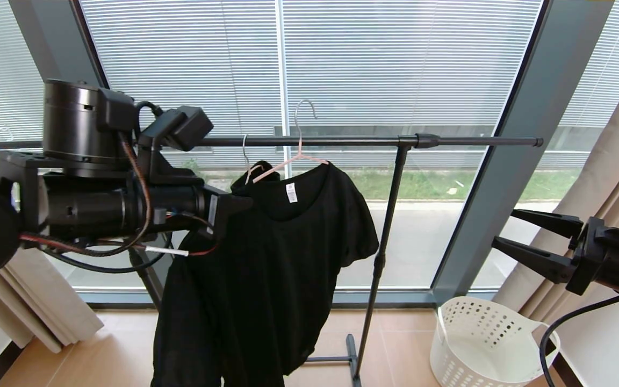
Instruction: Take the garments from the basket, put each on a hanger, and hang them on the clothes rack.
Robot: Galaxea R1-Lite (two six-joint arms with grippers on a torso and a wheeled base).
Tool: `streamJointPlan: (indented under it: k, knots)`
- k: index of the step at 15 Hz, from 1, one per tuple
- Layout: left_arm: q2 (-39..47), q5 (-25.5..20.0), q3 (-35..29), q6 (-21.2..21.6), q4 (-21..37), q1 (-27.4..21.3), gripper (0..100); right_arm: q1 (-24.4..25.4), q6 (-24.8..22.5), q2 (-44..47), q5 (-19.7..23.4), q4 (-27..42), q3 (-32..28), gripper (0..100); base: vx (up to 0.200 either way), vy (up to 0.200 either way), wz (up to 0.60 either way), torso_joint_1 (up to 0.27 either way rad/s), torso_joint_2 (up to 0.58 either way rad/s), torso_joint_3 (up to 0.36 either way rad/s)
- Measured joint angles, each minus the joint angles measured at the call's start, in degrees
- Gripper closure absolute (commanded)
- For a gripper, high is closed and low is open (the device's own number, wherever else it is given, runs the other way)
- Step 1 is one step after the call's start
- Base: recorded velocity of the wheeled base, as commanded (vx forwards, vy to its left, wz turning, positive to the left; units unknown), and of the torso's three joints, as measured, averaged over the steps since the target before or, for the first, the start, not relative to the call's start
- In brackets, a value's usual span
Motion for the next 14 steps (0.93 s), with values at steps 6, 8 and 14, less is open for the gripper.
streamJointPlan:
  k: [6,8,14]
  knots:
    - [12.3,9.6,-10.7,-5.3,0.2,-2.9,100,0.0,0.0,-0.4,0.0,0.0,0.0,0,0.000,0.000,0.00,0.000,0.00,0.000]
    - [16.2,11.9,-14.2,-7.8,0.3,-3.8,100,0.0,0.0,-0.4,0.0,0.0,0.1,0,0.000,0.000,0.00,0.000,0.00,0.000]
    - [22.6,12.4,-18.1,-8.9,0.2,-4.6,100,0.1,0.0,-0.2,0.0,-0.1,0.4,0,0.000,0.000,0.00,0.000,0.00,0.000]
